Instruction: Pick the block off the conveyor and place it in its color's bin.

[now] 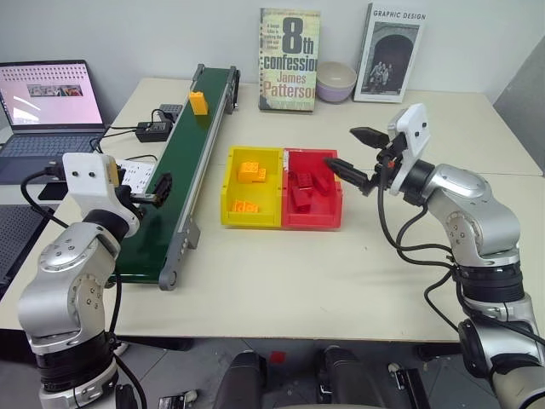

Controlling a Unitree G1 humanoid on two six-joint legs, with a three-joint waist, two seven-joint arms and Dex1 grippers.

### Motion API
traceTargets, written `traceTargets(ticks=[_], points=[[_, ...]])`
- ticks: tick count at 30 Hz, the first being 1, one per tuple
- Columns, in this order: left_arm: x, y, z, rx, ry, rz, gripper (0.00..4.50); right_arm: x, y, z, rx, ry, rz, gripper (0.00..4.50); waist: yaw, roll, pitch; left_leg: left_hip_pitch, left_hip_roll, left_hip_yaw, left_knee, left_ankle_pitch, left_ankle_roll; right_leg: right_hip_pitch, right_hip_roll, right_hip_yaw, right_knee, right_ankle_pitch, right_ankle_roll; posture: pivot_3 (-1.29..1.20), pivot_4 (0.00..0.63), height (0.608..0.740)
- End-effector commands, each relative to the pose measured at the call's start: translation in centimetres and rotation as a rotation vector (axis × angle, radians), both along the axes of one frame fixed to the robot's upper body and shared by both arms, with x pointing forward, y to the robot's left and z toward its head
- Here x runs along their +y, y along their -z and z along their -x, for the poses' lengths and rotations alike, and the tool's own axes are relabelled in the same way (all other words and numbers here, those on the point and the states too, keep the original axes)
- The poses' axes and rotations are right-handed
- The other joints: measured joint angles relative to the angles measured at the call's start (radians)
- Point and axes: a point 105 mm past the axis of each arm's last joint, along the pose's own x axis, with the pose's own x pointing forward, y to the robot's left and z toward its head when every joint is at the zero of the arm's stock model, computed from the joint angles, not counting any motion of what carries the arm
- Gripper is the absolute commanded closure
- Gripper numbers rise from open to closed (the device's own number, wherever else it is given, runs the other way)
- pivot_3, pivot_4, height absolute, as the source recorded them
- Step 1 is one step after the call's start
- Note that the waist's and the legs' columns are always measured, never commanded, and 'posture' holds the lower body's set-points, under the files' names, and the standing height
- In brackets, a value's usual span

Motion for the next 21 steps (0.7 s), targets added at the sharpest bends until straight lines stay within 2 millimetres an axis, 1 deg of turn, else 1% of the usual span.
traceTargets(ticks=[1,3,12,15,21], points=[[-0.5,-0.6,-0.2,-0.037,0.009,-0.027,0.04,1.0,-1.6,2.0,-0.057,-0.102,-0.012,0.00,0.000,0.000,0.000,0.000,0.000,0.000,0.000,0.000,0.000,0.000,0.000,0.000,0.000,0.000,0.000,0.00,0.150,0.740],[-0.5,-0.4,-0.5,-0.026,0.007,-0.052,0.04,1.3,-1.5,2.4,-0.061,-0.117,-0.008,0.00,0.000,0.000,0.000,0.000,0.000,0.000,0.000,0.000,0.000,0.000,0.000,0.000,0.000,0.000,0.000,0.00,0.150,0.740],[-0.8,0.6,-1.2,-0.005,-0.022,-0.023,0.04,2.3,-1.3,4.7,-0.026,-0.224,-0.028,0.00,0.000,0.000,0.000,0.000,0.000,0.000,0.000,0.000,0.000,0.000,-0.001,0.000,0.000,0.000,0.000,0.00,0.150,0.740],[-1.0,0.9,-1.4,0.001,-0.024,-0.015,0.04,2.2,-1.2,4.9,-0.029,-0.225,-0.007,0.00,0.001,0.000,0.000,0.000,0.000,0.000,0.000,0.000,0.000,0.000,-0.001,0.000,0.000,0.000,0.000,0.00,0.150,0.740],[-0.7,1.2,-1.6,0.012,-0.041,-0.015,0.04,2.2,-1.2,5.5,-0.004,-0.248,-0.015,0.00,0.001,0.000,0.000,0.000,0.000,0.000,0.000,0.000,0.000,0.000,-0.001,0.000,0.000,0.000,0.000,0.00,0.150,0.740]])
